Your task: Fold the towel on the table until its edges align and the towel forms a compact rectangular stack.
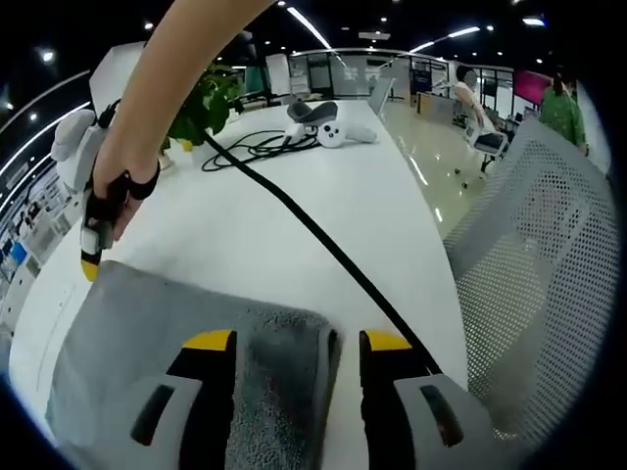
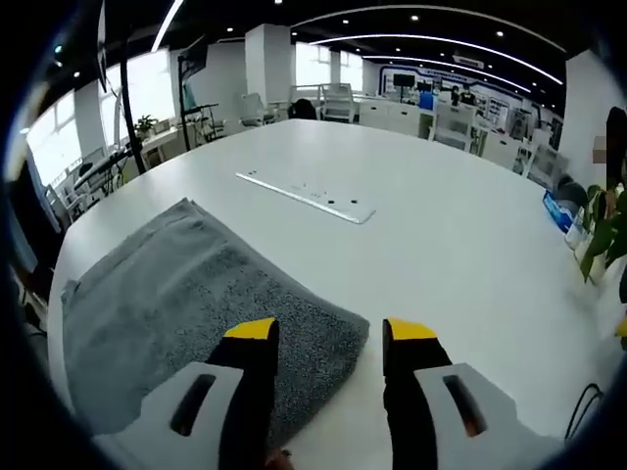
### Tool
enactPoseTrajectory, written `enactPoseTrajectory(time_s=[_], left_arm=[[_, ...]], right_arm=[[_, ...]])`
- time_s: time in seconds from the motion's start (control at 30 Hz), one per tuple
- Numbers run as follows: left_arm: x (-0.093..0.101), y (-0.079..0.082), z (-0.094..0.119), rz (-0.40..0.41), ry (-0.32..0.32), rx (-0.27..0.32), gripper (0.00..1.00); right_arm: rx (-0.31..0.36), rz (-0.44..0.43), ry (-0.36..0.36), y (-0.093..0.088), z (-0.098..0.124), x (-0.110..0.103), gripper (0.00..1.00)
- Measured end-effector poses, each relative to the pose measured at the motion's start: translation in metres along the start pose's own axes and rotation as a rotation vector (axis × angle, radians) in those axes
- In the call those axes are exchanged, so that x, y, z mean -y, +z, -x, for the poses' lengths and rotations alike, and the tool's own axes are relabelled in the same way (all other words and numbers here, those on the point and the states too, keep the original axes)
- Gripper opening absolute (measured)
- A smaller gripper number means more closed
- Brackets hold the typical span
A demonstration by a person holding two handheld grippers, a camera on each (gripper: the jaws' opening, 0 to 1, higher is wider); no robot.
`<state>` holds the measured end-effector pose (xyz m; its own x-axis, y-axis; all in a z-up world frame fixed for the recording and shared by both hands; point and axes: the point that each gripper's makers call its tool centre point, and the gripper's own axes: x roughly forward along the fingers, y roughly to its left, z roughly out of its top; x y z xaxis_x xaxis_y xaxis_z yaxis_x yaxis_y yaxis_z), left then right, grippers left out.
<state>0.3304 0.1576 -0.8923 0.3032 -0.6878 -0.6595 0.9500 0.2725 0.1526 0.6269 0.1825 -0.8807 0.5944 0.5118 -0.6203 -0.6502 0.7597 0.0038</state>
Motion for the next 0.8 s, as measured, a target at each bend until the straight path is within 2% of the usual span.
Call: enactPoseTrajectory(time_s=[0.1,0.4,0.5,0.63,0.8], left_arm=[[-0.001,0.001,0.000,0.016,0.007,0.003,0.57],[0.003,0.000,-0.003,0.012,-0.003,-0.010,0.55],[0.006,0.002,-0.005,0.001,-0.016,-0.008,0.51],[0.013,0.005,-0.008,-0.013,-0.044,0.008,0.34],[0.014,0.007,-0.011,-0.014,-0.050,0.011,0.31]], right_arm=[[0.009,-0.011,-0.003,0.001,0.003,0.003,0.47],[-0.003,-0.066,-0.026,-0.010,0.010,0.013,0.46],[-0.009,-0.087,-0.028,-0.015,0.010,0.015,0.44],[-0.003,-0.115,-0.031,-0.017,0.008,0.018,0.41],[-0.005,-0.146,-0.026,-0.022,0.006,0.017,0.40]])
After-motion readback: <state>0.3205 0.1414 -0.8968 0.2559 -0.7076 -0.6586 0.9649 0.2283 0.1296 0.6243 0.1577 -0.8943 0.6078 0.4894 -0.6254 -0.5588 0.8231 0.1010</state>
